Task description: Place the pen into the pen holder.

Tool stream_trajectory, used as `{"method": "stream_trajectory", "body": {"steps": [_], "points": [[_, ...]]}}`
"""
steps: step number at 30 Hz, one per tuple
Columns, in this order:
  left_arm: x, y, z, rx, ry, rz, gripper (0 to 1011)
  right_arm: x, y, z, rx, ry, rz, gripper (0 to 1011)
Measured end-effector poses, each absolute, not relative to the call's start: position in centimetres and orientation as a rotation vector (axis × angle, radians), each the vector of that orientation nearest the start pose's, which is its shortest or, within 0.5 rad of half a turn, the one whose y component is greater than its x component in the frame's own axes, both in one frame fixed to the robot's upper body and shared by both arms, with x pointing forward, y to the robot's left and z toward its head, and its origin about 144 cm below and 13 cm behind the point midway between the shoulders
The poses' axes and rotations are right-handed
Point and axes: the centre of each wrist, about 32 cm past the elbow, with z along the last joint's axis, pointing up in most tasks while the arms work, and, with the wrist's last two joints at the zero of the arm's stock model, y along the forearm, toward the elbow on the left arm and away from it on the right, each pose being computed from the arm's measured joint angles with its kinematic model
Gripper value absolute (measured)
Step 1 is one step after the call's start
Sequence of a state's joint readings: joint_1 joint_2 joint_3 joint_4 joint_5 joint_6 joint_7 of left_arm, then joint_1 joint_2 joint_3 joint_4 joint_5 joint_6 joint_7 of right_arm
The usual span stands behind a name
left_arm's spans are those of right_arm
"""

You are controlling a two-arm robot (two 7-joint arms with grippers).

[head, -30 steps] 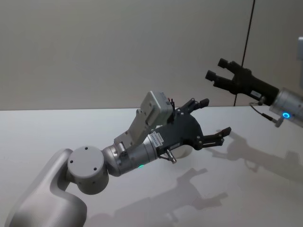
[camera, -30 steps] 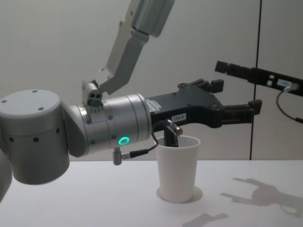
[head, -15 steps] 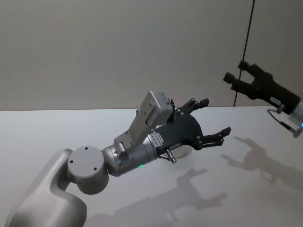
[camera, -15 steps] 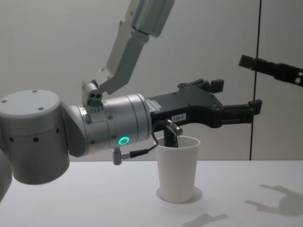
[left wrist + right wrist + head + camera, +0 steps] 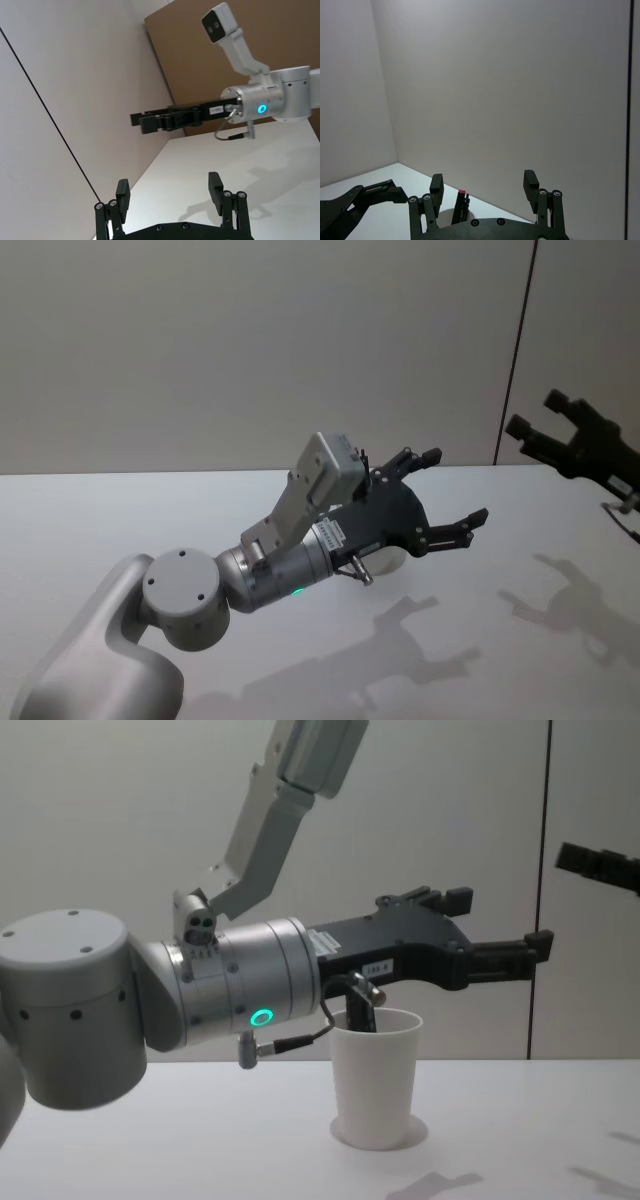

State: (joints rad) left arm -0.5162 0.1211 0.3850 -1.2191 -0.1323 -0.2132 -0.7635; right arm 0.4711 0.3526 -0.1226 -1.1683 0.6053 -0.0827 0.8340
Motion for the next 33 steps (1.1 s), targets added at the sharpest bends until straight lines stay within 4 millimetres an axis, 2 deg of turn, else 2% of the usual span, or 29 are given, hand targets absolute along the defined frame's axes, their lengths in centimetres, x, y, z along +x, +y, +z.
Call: {"method": "stream_trajectory", "body": {"steps": [15, 26, 33], "points": [[58.4, 16.2, 121.9, -0.032, -0.347, 0.478, 999, 54.0, -34.9, 120.8, 0.228, -0.029, -0.881, 1002], [58.3, 16.3, 121.8, -0.032, -0.347, 0.485, 1000, 53.2, -34.9, 120.7, 0.216, -0.026, -0.903, 1001], [57.7, 16.7, 121.6, -0.026, -0.338, 0.541, 1000, 52.5, -33.7, 120.3, 0.187, -0.023, -0.933, 1001]]}}
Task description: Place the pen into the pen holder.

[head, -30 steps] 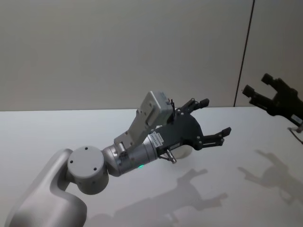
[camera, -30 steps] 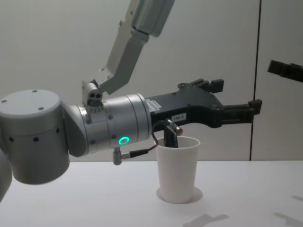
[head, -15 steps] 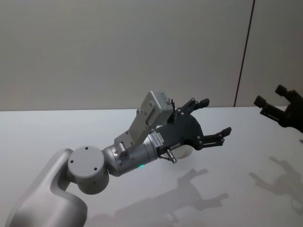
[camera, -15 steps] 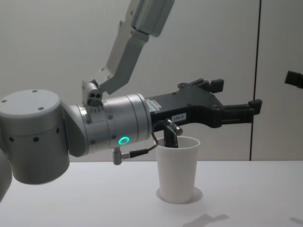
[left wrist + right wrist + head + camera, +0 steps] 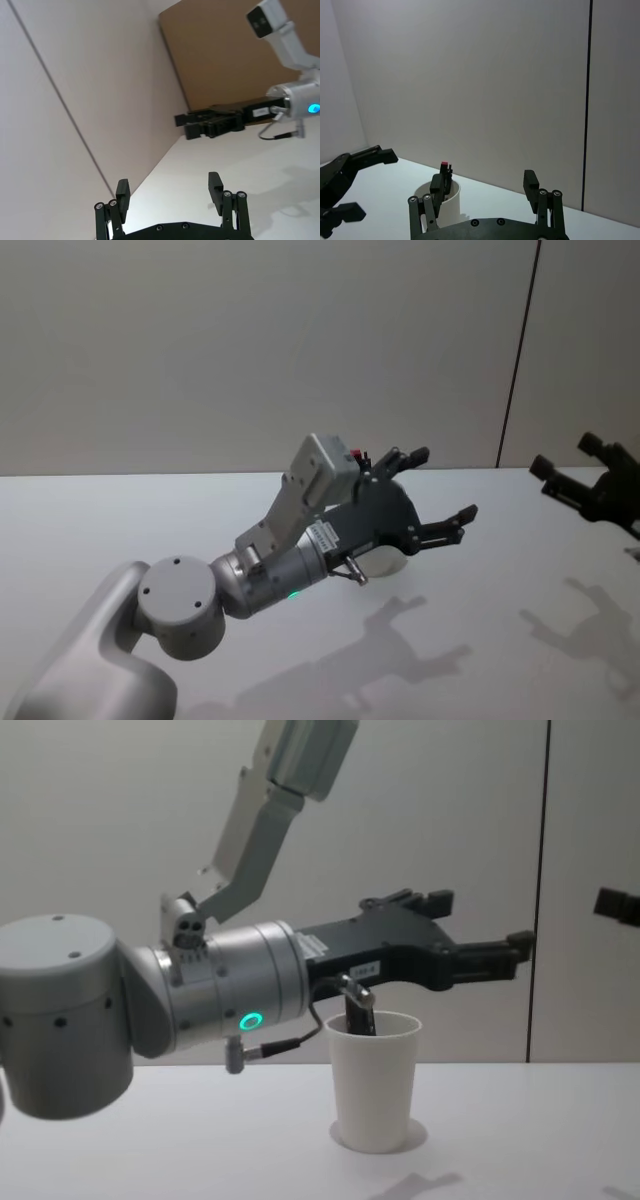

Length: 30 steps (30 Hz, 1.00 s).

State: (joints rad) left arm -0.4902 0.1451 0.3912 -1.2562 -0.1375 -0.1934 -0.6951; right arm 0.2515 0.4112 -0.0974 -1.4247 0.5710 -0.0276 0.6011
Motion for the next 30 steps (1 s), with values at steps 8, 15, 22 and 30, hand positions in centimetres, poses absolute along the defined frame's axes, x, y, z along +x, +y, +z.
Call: {"method": "stream_trajectory", "body": {"steps": [8, 15, 22, 30], "points": [[56.4, 17.4, 121.3, -0.018, -0.323, 0.641, 1000, 51.2, -31.7, 119.8, 0.144, -0.022, -0.984, 1002], [55.5, 17.9, 121.1, -0.01, -0.312, 0.712, 1000, 49.9, -29.9, 119.4, 0.111, -0.027, -1.03, 1002], [54.3, 18.4, 120.9, 0.001, -0.3, 0.799, 1000, 48.4, -28.0, 119.1, 0.079, -0.037, -1.085, 1001], [53.0, 18.9, 120.8, 0.014, -0.291, 0.885, 1000, 46.8, -26.2, 118.9, 0.053, -0.05, -1.141, 1001]]}}
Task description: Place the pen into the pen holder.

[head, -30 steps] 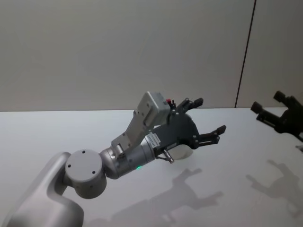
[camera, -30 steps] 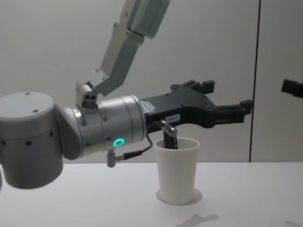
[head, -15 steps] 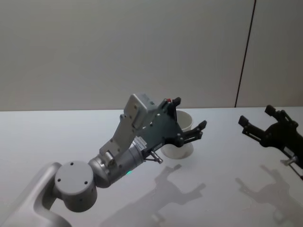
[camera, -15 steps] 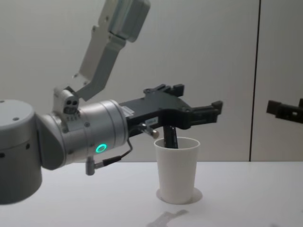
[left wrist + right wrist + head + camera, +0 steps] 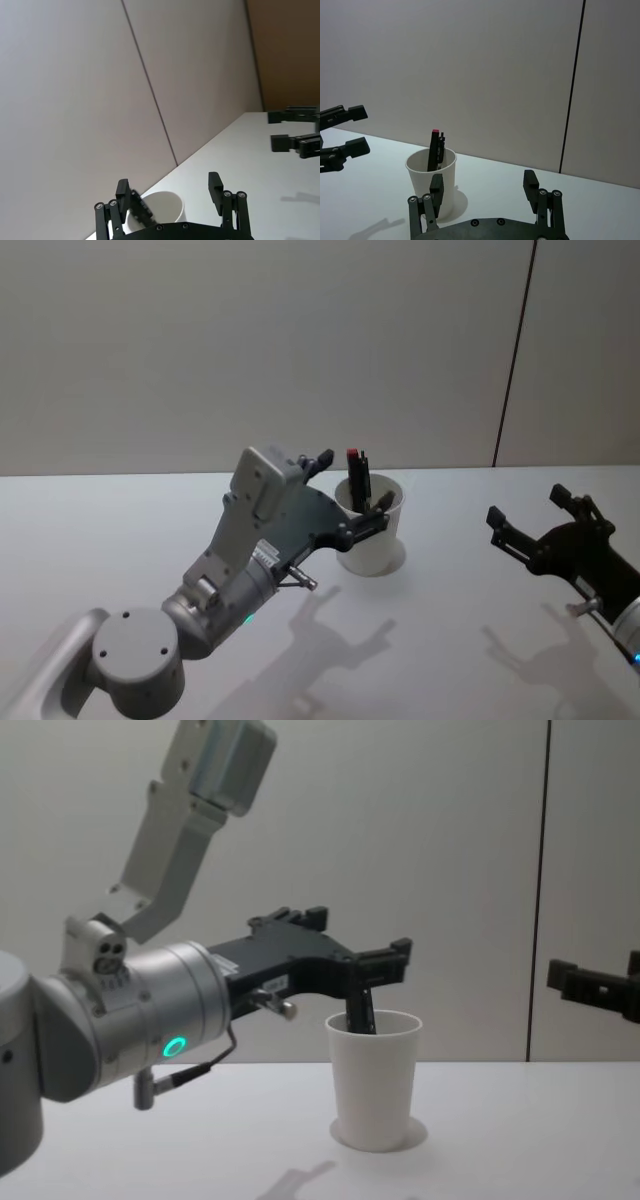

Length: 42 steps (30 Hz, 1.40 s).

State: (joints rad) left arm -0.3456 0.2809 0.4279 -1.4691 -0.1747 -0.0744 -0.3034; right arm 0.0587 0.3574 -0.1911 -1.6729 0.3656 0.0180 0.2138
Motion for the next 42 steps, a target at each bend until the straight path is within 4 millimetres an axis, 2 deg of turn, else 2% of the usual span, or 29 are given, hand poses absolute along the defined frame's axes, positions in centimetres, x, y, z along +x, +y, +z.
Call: {"method": "stream_trajectory", "body": {"steps": [7, 14, 25, 42], "points": [[51.9, 19.2, 120.6, 0.027, -0.283, 0.957, 1000, 45.3, -24.6, 118.8, 0.034, -0.064, -1.196, 1002], [50.7, 19.5, 120.5, 0.041, -0.274, 1.033, 1000, 44.4, -23.8, 118.9, 0.027, -0.073, -1.225, 1001], [49.3, 19.8, 120.4, 0.059, -0.267, 1.117, 1000, 44.3, -23.7, 118.9, 0.025, -0.074, -1.229, 1002], [49.2, 19.8, 120.4, 0.061, -0.267, 1.123, 1000, 44.3, -23.7, 118.9, 0.026, -0.075, -1.229, 1001]]}}
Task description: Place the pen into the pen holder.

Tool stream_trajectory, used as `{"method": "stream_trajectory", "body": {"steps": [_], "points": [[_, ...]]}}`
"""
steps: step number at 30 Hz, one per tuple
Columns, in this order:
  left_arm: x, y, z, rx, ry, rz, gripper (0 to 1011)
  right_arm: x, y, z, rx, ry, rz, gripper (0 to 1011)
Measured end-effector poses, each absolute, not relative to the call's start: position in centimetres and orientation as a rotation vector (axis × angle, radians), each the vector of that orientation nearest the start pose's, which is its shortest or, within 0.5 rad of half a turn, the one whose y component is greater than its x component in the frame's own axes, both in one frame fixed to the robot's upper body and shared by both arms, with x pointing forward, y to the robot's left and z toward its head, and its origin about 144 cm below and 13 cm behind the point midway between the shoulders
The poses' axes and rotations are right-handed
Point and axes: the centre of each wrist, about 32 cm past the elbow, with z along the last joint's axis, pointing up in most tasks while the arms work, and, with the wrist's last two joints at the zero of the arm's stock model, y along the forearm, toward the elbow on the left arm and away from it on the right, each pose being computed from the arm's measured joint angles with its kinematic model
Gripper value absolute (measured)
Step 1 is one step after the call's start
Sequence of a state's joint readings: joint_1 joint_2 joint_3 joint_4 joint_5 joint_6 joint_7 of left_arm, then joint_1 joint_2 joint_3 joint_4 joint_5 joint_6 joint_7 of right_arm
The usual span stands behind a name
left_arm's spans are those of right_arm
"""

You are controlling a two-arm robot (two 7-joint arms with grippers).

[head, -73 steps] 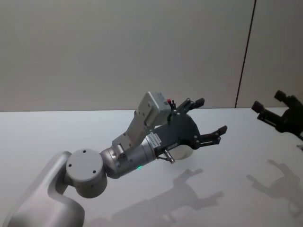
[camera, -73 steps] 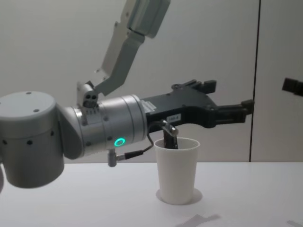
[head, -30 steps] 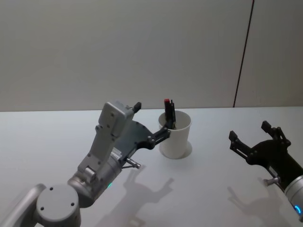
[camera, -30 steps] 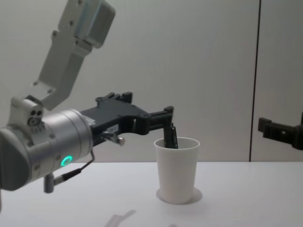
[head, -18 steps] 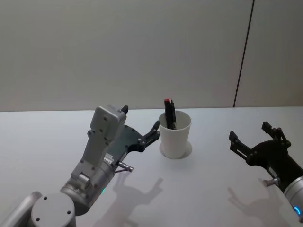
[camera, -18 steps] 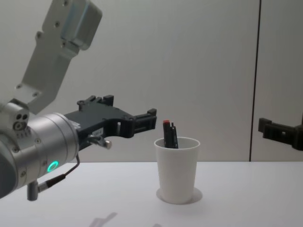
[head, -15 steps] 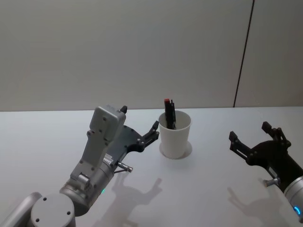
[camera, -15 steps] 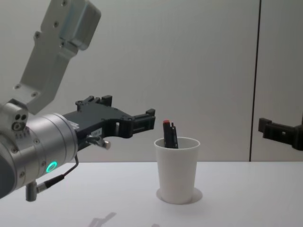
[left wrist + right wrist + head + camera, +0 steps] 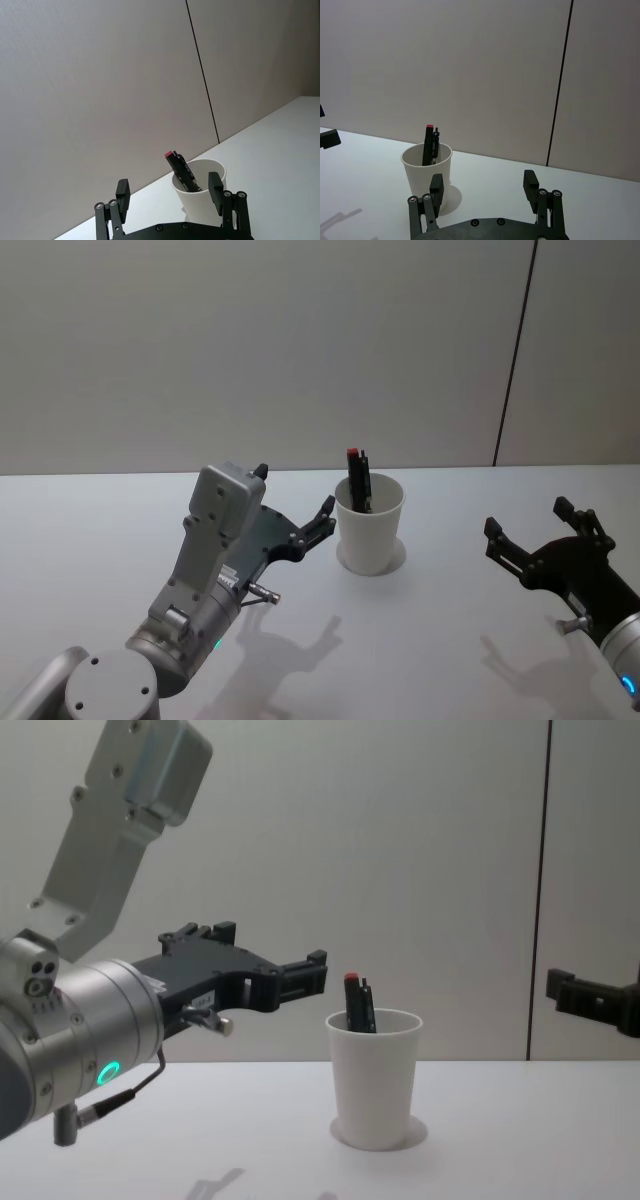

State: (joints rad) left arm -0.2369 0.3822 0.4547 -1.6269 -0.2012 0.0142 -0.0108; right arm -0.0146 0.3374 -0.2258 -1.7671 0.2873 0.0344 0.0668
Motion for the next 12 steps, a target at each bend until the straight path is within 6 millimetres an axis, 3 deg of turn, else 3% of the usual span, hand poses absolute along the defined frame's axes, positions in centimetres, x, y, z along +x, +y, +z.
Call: {"method": "stream_trajectory", "body": {"steps": [12], "points": [[49.2, 19.84, 120.46, 0.06, -0.267, 1.124, 1000, 44.33, -23.71, 118.87, 0.026, -0.075, -1.23, 1002]]}}
